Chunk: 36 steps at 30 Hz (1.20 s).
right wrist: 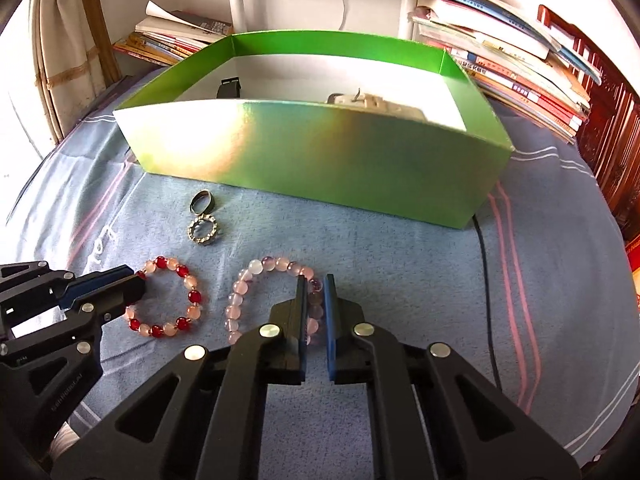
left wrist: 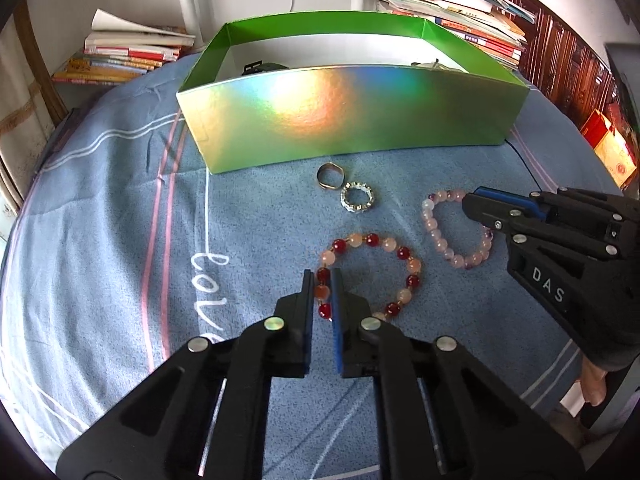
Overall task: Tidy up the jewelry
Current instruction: 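Carry both bracelets into the green box and open both tools over it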
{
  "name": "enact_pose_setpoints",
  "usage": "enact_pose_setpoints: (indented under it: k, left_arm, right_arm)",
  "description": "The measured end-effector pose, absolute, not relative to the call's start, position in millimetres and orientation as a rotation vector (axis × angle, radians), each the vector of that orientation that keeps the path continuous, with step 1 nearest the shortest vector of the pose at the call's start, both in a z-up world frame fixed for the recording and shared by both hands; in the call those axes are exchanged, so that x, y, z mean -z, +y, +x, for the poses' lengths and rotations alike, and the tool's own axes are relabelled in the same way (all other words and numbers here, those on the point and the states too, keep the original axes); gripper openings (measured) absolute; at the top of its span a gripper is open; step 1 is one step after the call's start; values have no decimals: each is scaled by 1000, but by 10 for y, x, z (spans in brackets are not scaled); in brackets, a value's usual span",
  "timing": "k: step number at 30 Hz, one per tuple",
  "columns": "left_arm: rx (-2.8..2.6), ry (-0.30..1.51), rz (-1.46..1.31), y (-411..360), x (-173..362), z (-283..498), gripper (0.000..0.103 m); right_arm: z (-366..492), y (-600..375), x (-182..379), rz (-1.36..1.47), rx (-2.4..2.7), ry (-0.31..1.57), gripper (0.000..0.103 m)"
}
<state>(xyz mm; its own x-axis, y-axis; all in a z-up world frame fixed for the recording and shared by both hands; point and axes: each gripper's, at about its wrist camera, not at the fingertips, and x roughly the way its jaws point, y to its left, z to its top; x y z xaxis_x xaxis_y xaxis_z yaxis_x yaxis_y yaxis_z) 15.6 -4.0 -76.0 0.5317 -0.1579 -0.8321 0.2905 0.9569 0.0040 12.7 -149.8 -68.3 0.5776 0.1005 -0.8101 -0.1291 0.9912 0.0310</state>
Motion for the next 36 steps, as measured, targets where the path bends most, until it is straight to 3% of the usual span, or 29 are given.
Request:
enact_pose_setpoints:
  k: [12,26,31,36]
  left_arm:
    - [268,872,96,125,342,119,8]
    - [288,607,124,20,-773,337,8]
    - [286,634,122,-86,-905,777,8]
    - [270,691,101,-161,-782,1249,8]
  right_arm:
    - [-29,-1616,107,-20,-104,789,8]
    - [138,-1635,-777,-50,-85,567,8]
    - [559,-1642,-891,-34,-78,577,8]
    - [1055,-1654,-642,-11,-54,661,8]
